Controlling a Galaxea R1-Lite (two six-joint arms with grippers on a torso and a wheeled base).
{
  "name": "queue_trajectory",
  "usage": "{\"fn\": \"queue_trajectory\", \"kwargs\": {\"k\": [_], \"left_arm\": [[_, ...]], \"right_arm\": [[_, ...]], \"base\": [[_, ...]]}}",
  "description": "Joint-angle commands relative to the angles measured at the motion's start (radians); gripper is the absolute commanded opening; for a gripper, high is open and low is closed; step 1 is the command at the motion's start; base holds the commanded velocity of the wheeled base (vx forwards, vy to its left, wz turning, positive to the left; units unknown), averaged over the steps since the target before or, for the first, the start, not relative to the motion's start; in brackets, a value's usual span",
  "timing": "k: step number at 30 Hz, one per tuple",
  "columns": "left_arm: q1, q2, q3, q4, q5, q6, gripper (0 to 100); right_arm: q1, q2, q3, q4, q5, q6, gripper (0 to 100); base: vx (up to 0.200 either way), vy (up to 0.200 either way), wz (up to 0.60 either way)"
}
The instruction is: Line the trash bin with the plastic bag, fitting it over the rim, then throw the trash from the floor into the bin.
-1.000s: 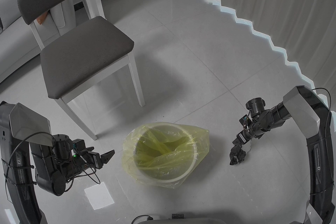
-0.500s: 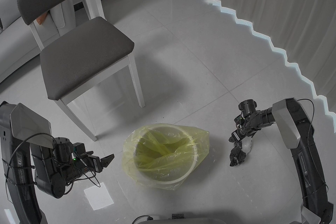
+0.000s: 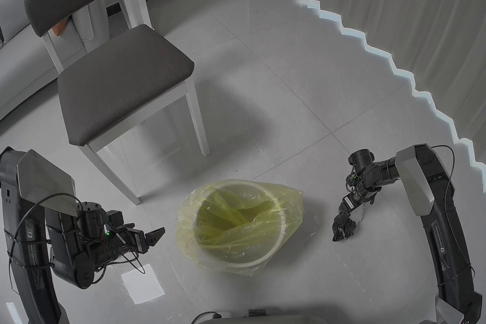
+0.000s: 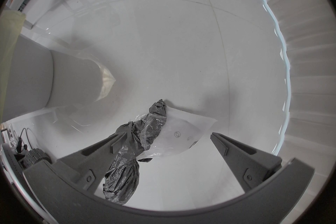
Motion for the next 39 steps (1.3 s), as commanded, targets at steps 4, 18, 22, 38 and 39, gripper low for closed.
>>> {"fn": "queue_trajectory", "kwargs": {"k": [4,18,22,38,39], "left_arm": [[0.006,0.003,0.008,-0.018,0.001,-0.001,100],[0.008,0.010,0.011,-0.018,0.001,-0.025,100],[0.009,0.008,0.011,-0.018,0.001,-0.025,100],[0.009,0.005,0.013,-0.018,0.001,-0.025,100],[0.009,0.003,0.016,-0.018,0.001,-0.025,100]], "right_arm": [[-0.019,0.073,-0.004,0.007,-0.001,0.028,100],[-0.013,0.154,-0.004,-0.005,0.111,0.134,100],[0.001,0.154,-0.004,-0.022,0.148,0.184,100],[0.028,0.160,-0.004,-0.098,0.157,0.216,0],[0.031,0.148,-0.004,-0.096,0.157,0.232,0]], "base": [[0.000,0.000,0.00],[0.000,0.000,0.00],[0.000,0.000,0.00],[0.000,0.000,0.00],[0.000,0.000,0.00]]}}
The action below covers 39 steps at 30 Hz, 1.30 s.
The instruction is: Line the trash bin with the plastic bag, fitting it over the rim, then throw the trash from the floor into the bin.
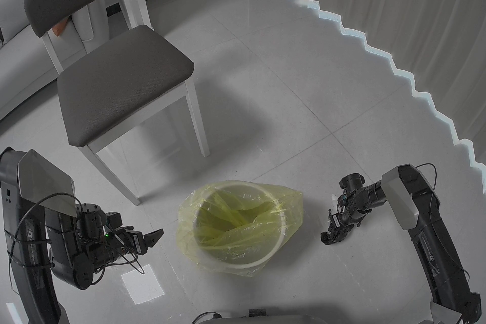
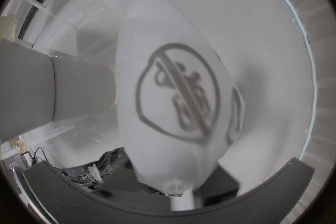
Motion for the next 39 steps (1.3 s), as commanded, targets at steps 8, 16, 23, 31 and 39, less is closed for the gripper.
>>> {"fn": "queue_trajectory", "kwargs": {"k": [8,16,23,31,39], "left_arm": [[0.012,-0.040,0.006,-0.018,0.000,-0.003,100],[0.012,-0.081,0.011,-0.018,0.000,-0.003,100],[0.004,-0.121,0.024,-0.018,0.000,-0.006,100],[-0.008,-0.138,0.066,-0.018,0.000,-0.011,100],[-0.004,-0.158,0.069,-0.018,0.000,-0.046,100]], "right_arm": [[0.028,-0.335,0.035,-0.006,0.081,0.051,0],[0.157,-0.799,0.434,-0.191,0.138,0.101,0],[0.407,-0.990,0.698,-0.374,0.137,0.143,0],[0.646,-0.956,0.802,-0.521,0.101,0.160,0],[0.732,-0.735,0.851,-0.950,0.012,0.144,0]], "base": [[0.000,0.000,0.00],[0.000,0.000,0.00],[0.000,0.000,0.00],[0.000,0.000,0.00],[0.000,0.000,0.00]]}}
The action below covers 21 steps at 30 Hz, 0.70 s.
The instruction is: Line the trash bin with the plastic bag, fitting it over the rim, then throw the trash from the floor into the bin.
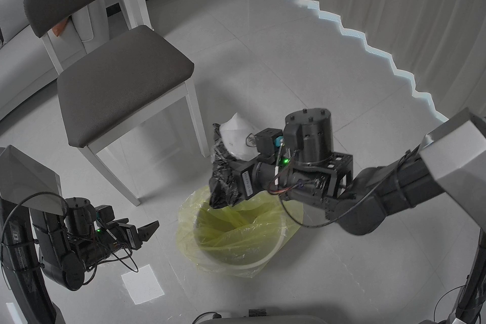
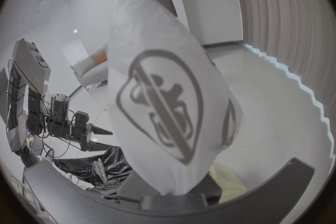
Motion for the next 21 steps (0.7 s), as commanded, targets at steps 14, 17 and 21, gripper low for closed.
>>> {"fn": "queue_trajectory", "kwargs": {"k": [14,17,21], "left_arm": [[0.004,-0.046,0.015,-0.018,0.000,-0.052,100],[0.004,-0.060,0.022,-0.018,0.000,-0.059,100],[0.004,-0.071,0.025,-0.018,0.000,-0.059,100]], "right_arm": [[0.049,0.311,-0.005,-0.327,-0.064,-0.162,0],[0.017,0.337,-0.036,-0.324,-0.064,-0.167,0],[-0.023,0.364,-0.049,-0.320,-0.063,-0.187,0]], "base": [[0.000,0.000,0.00],[0.000,0.000,0.00],[0.000,0.000,0.00]]}}
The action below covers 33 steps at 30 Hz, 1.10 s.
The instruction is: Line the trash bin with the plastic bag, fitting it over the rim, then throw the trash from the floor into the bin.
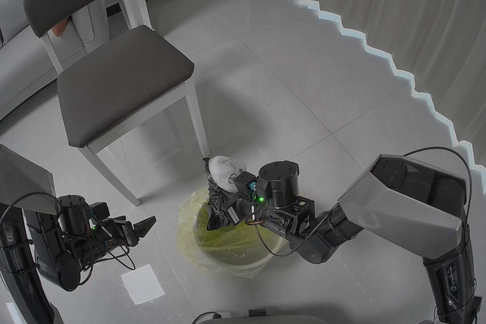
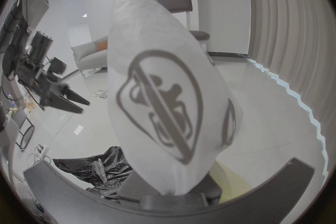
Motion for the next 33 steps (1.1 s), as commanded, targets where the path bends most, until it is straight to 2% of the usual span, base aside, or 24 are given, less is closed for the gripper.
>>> {"fn": "queue_trajectory", "kwargs": {"k": [1,7,10,11,20,29,33], "left_arm": [[0.001,-0.020,0.005,-0.018,0.000,-0.001,100],[-0.001,-0.019,0.004,-0.018,0.000,-0.001,100],[-0.004,-0.019,0.004,-0.018,0.000,-0.001,100],[-0.006,-0.019,0.002,-0.018,0.000,-0.001,100],[-0.003,-0.019,0.002,-0.018,0.000,-0.001,100],[-0.006,-0.019,0.004,-0.018,0.000,-0.002,100],[-0.007,-0.025,0.005,-0.018,0.000,-0.015,100]], "right_arm": [[-0.043,0.062,-0.020,0.001,0.002,-0.018,0],[-0.077,0.097,-0.024,-0.002,0.019,-0.024,0],[-0.081,0.106,-0.024,-0.003,0.041,-0.029,0],[-0.081,0.116,-0.024,-0.008,0.068,-0.030,0],[-0.070,0.114,0.045,-0.025,0.131,-0.064,0],[-0.072,0.109,0.135,0.003,0.136,-0.082,0],[-0.072,0.047,0.207,0.047,0.136,-0.082,0]], "base": [[0.000,0.000,0.00],[0.000,0.000,0.00],[0.000,0.000,0.00],[0.000,0.000,0.00],[0.000,0.000,0.00],[0.000,0.000,0.00],[0.000,0.000,0.00]]}}
